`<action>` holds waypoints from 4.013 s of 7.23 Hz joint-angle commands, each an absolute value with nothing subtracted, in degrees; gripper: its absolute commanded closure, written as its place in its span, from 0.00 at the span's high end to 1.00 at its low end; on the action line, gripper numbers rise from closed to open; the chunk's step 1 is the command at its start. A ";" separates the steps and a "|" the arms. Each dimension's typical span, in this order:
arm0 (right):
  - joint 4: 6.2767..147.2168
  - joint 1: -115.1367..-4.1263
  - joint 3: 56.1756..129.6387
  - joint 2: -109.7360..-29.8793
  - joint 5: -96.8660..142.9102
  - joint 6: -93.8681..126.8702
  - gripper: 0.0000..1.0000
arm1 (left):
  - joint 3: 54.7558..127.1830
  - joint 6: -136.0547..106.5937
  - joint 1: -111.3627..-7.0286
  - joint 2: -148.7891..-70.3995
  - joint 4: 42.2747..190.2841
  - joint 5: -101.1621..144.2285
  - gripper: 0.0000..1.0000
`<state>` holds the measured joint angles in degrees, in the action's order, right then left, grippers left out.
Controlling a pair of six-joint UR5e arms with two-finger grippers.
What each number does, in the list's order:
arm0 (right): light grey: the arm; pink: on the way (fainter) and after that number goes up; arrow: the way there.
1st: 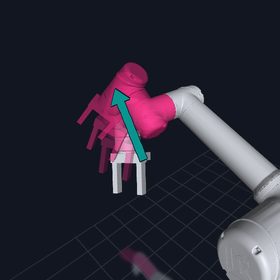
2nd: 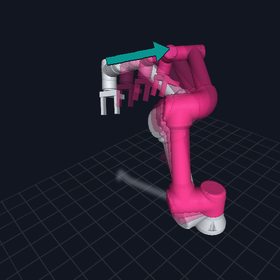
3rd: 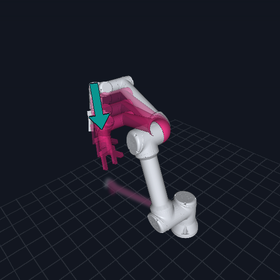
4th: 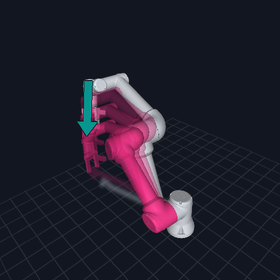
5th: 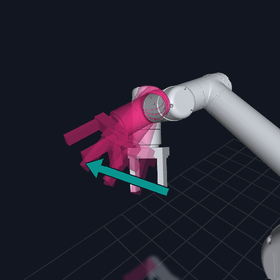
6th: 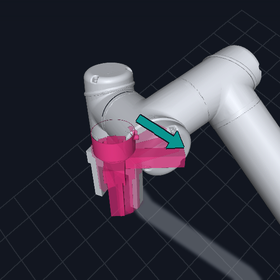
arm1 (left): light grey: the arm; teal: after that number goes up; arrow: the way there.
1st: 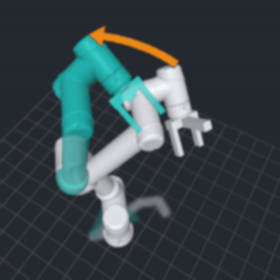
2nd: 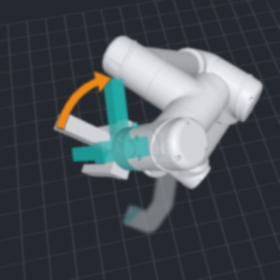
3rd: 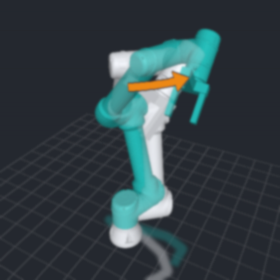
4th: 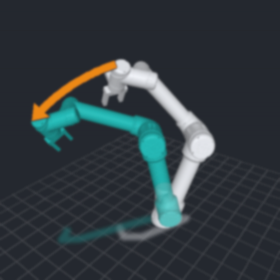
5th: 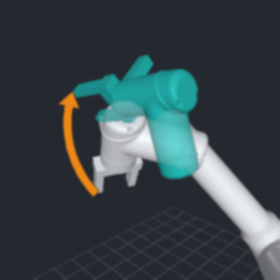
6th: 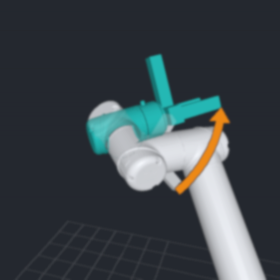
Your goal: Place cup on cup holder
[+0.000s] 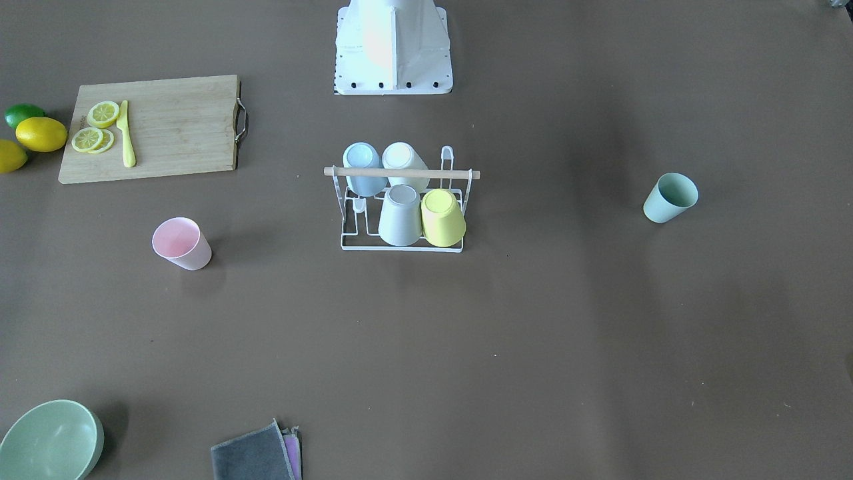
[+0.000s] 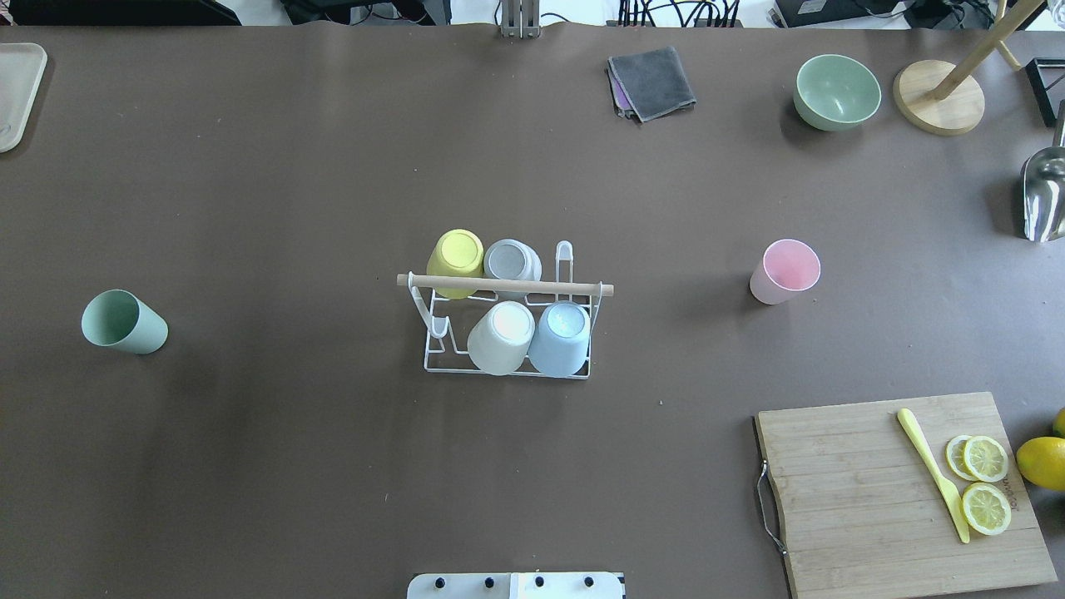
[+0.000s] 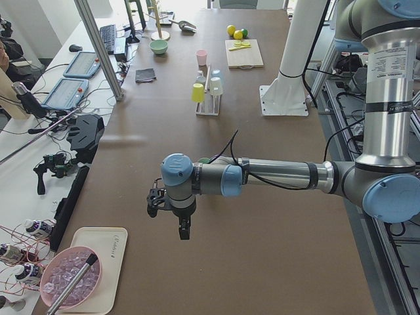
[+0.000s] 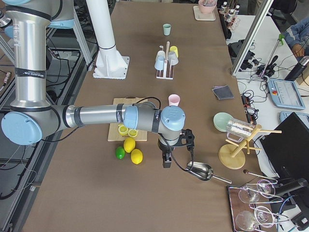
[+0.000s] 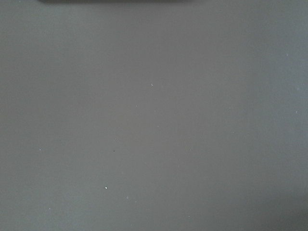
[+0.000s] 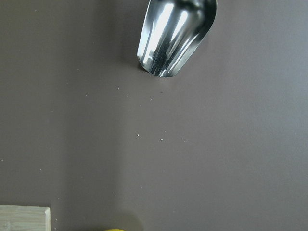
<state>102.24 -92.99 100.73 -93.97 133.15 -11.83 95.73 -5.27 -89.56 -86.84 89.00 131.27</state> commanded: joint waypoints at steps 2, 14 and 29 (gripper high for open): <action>102.56 -92.99 101.07 -93.96 133.15 -11.69 1.00 | 94.84 -5.27 -89.47 -86.84 89.74 131.31 0.98; 100.28 -90.11 106.33 -91.06 134.12 -11.95 1.00 | 94.75 -5.27 -89.39 -86.84 89.65 131.22 0.98; 133.13 -51.95 98.91 -56.46 110.84 -16.59 1.00 | 94.22 -5.27 -89.38 -86.84 89.74 131.22 0.98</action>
